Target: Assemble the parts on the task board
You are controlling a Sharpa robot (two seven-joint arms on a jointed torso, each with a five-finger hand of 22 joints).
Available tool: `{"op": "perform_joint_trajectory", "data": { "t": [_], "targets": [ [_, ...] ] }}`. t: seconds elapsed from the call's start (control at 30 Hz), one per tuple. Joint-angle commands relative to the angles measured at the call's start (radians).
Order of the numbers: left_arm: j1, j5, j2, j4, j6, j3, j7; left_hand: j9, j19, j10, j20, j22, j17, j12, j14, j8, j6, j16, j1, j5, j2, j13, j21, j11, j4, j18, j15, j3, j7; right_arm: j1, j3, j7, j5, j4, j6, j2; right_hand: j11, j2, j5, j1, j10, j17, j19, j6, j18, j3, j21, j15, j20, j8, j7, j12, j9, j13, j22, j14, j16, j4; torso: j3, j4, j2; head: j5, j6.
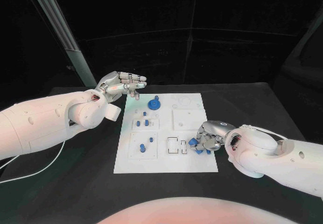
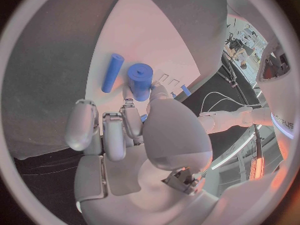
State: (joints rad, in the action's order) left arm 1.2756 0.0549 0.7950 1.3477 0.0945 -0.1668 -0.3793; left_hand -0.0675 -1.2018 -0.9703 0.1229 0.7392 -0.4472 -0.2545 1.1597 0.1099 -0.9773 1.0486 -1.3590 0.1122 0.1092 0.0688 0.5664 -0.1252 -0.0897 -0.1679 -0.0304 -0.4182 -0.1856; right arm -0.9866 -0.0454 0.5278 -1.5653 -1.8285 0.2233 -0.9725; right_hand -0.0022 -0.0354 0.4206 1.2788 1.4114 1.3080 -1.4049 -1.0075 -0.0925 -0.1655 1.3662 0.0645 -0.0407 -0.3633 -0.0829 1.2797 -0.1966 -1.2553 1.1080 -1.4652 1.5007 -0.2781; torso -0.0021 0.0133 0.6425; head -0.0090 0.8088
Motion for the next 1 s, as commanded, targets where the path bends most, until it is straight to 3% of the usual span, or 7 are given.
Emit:
{"op": "perform_joint_trajectory", "data": {
  "t": [0.03,0.13,0.27,0.53,0.77,1.0],
  "targets": [
    [0.0,-0.004,-0.002,0.001,-0.015,0.001,-0.002,0.0,0.01,0.004,0.0,-0.001,0.001,-0.002,-0.005,0.005,0.001,-0.003,0.002,0.0,-0.009,-0.001,-0.004,0.002,-0.003,-0.014,0.0,0.002,0.001,0.0,0.0,-0.036,0.055,-0.018,0.16,-0.006,-0.002,-0.021,0.024,-0.005,-0.003,0.11,-0.001,-0.019,0.008,-0.007,0.004,0.007,0.004,-0.009,0.008,-0.009,-0.014,0.013,0.001,-0.076,-0.002,-0.009,-0.0012,-0.002,-0.002,-0.003,-0.005],
    [0.0,-0.004,-0.002,0.001,-0.015,0.001,-0.002,0.0,0.01,0.004,0.0,-0.001,0.001,-0.002,-0.005,0.005,0.001,-0.003,0.002,0.0,-0.009,-0.001,-0.004,0.002,-0.003,-0.014,0.0,0.002,0.001,0.0,0.0,-0.074,0.114,-0.034,0.202,-0.009,-0.003,-0.021,0.026,-0.006,-0.003,0.111,-0.002,-0.021,0.008,-0.008,0.005,0.008,0.005,-0.01,0.009,-0.01,-0.016,0.013,0.003,-0.076,-0.002,-0.01,-0.001,-0.0034,0.001,-0.001,-0.008],
    [0.0,-0.004,-0.003,0.001,-0.015,0.0,-0.002,0.0,0.01,0.004,0.0,-0.001,0.001,-0.002,-0.005,0.005,0.001,-0.003,0.002,0.0,-0.009,-0.001,-0.004,0.002,-0.003,-0.014,0.0,0.002,0.001,-0.001,0.001,-0.099,0.191,-0.047,0.213,-0.004,-0.003,-0.021,0.027,-0.007,-0.005,0.108,-0.002,-0.021,0.009,-0.009,0.006,0.008,0.005,-0.01,0.01,-0.015,-0.016,0.018,0.004,-0.076,-0.003,-0.01,-0.0004,-0.0025,0.002,0.002,-0.009],
    [0.0,-0.004,-0.003,0.001,-0.017,0.0,-0.002,0.0,0.01,0.004,0.0,-0.001,0.001,-0.003,-0.005,0.005,0.001,-0.003,0.003,0.0,-0.01,-0.001,-0.005,0.002,-0.003,-0.014,0.0,0.003,0.001,-0.001,0.001,-0.098,0.27,-0.042,0.198,0.034,-0.006,-0.024,0.028,-0.014,-0.001,0.108,-0.002,-0.03,0.008,-0.014,0.005,0.01,0.007,-0.016,0.013,-0.013,-0.022,0.014,0.003,-0.076,-0.003,-0.011,-0.0015,-0.0027,0.002,0.005,-0.007],
    [0.0,-0.004,-0.005,0.003,-0.019,0.0,-0.001,0.0,0.01,0.004,0.0,-0.001,0.001,-0.003,-0.005,0.005,0.001,-0.003,0.003,0.0,-0.01,-0.001,-0.005,0.002,-0.003,-0.014,0.0,0.003,0.001,-0.001,0.001,-0.04,0.285,-0.017,0.138,0.077,-0.016,-0.032,0.018,-0.049,0.01,0.105,-0.002,-0.055,0.008,-0.036,0.005,0.019,0.015,-0.026,0.026,-0.01,-0.041,0.005,0.003,-0.075,-0.005,-0.012,-0.0032,-0.0031,0.003,0.006,-0.009],
    [0.0,-0.004,-0.007,0.003,-0.02,0.0,0.0,0.0,0.01,0.004,0.0,-0.001,0.001,-0.003,-0.005,0.005,0.001,-0.003,0.003,0.0,-0.01,-0.001,-0.005,0.002,-0.003,-0.014,0.0,0.003,0.001,-0.002,0.001,0.021,0.267,0.008,0.123,0.113,-0.022,-0.037,-0.004,-0.082,0.01,0.101,-0.002,-0.066,0.008,-0.059,0.003,0.025,0.02,-0.029,0.032,-0.026,-0.057,0.015,-0.001,-0.075,-0.008,-0.013,-0.0013,-0.0014,0.003,0.008,-0.006]
  ]
}}
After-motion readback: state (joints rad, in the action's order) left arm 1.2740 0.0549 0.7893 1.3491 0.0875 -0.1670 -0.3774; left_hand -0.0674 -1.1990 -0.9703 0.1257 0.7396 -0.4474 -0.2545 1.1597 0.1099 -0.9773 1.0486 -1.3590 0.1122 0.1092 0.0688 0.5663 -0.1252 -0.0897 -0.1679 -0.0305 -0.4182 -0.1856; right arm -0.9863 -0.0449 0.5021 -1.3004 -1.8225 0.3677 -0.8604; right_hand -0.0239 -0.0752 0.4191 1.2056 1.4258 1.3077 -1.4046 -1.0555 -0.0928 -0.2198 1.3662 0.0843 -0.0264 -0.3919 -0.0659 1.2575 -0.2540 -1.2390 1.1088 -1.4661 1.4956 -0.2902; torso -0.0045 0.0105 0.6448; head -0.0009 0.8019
